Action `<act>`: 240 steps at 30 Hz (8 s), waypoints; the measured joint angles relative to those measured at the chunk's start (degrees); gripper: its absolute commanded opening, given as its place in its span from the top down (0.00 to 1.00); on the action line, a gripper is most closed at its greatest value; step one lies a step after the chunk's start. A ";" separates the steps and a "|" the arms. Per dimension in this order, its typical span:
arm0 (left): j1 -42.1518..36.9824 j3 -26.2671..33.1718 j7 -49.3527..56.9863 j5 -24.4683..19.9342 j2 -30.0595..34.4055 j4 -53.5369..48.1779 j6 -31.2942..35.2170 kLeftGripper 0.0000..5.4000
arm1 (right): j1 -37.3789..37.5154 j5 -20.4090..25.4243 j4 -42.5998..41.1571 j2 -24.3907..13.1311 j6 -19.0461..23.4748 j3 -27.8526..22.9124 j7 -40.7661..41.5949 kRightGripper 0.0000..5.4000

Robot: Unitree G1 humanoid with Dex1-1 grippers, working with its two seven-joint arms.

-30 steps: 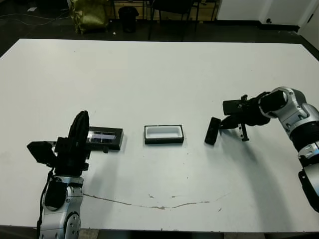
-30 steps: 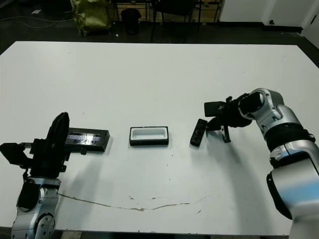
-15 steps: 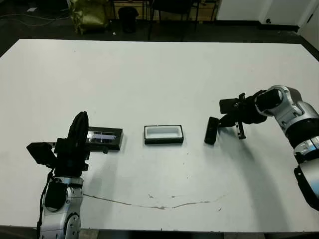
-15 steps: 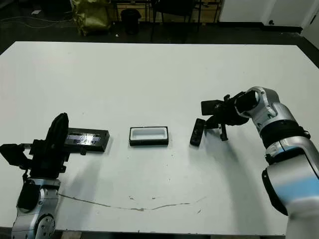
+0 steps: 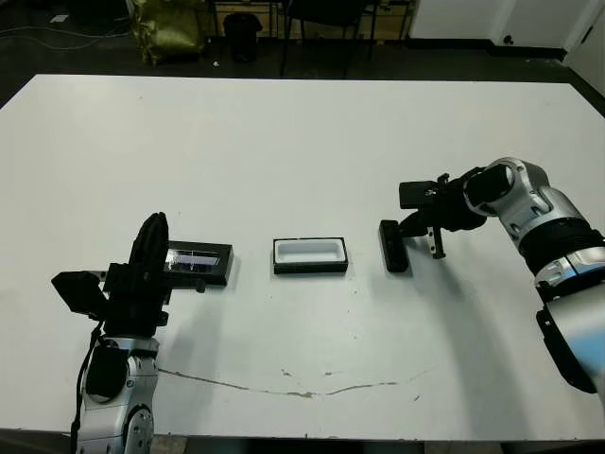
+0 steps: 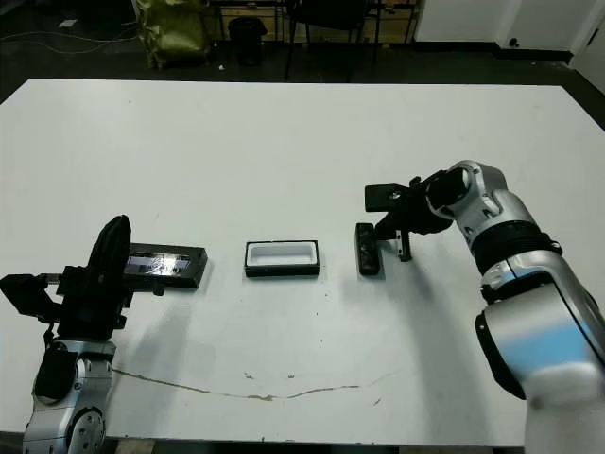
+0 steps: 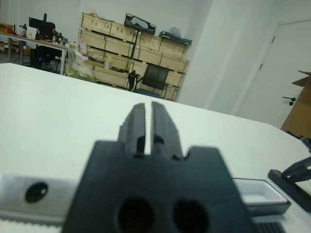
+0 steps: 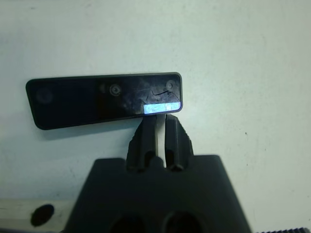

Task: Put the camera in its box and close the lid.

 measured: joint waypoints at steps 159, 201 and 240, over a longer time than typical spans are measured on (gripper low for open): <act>0.11 -1.98 -0.80 0.55 -0.03 2.20 -0.98 1.00 | 56.39 27.08 -85.35 14.49 49.51 -22.45 -58.37 0.04; 0.22 -2.51 0.11 1.13 -0.19 0.49 0.72 1.00 | 50.35 30.55 -73.49 27.27 58.04 -28.49 -63.89 0.85; 0.62 -2.86 1.64 1.86 -0.52 -1.51 3.08 1.00 | 37.12 34.85 -71.32 -0.03 50.26 -28.49 -36.04 0.88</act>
